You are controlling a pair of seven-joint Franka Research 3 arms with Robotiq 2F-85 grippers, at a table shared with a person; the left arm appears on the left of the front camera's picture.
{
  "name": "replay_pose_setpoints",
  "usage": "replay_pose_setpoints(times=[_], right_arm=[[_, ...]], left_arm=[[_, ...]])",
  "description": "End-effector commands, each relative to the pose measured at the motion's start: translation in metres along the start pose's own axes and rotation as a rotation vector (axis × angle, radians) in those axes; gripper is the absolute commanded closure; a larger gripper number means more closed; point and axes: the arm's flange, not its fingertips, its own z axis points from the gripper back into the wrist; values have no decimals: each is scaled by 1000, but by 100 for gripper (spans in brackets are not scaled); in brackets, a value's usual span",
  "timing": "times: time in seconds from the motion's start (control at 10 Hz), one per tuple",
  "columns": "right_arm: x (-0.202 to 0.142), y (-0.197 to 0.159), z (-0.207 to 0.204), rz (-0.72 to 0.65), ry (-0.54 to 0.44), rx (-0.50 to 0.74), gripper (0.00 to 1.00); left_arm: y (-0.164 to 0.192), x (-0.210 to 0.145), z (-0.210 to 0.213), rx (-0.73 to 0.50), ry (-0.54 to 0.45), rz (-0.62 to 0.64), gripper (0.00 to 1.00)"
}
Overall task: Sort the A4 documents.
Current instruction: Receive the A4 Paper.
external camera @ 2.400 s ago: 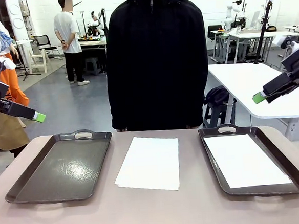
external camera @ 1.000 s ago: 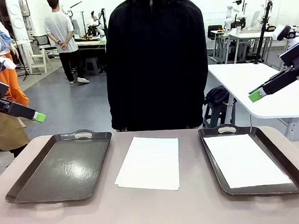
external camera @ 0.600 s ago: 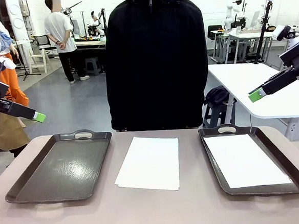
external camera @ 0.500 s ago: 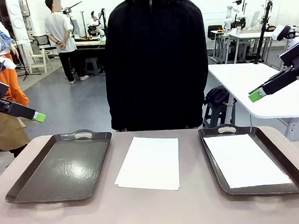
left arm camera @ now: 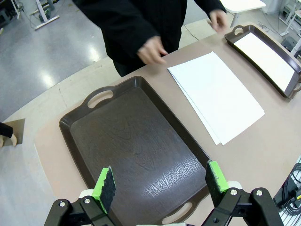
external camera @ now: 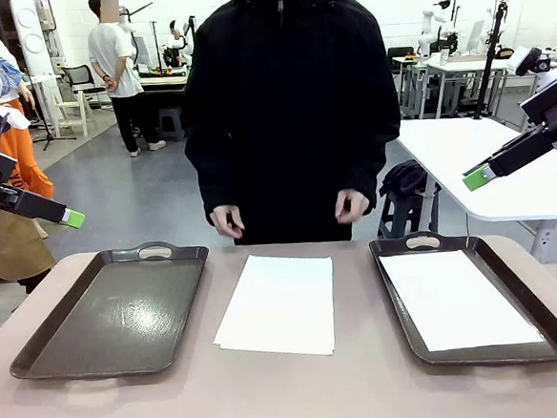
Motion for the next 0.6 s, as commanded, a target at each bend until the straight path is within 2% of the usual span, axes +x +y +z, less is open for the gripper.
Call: replay_pose_setpoints(times=[0.0,0.5], right_arm=[[-1,0,0,5,5,-1,0],[-1,0,0,5,5,-1,0]], left_arm=[[2,-1,-2,-5,-10,5,0],[2,-1,-2,-5,-10,5,0]])
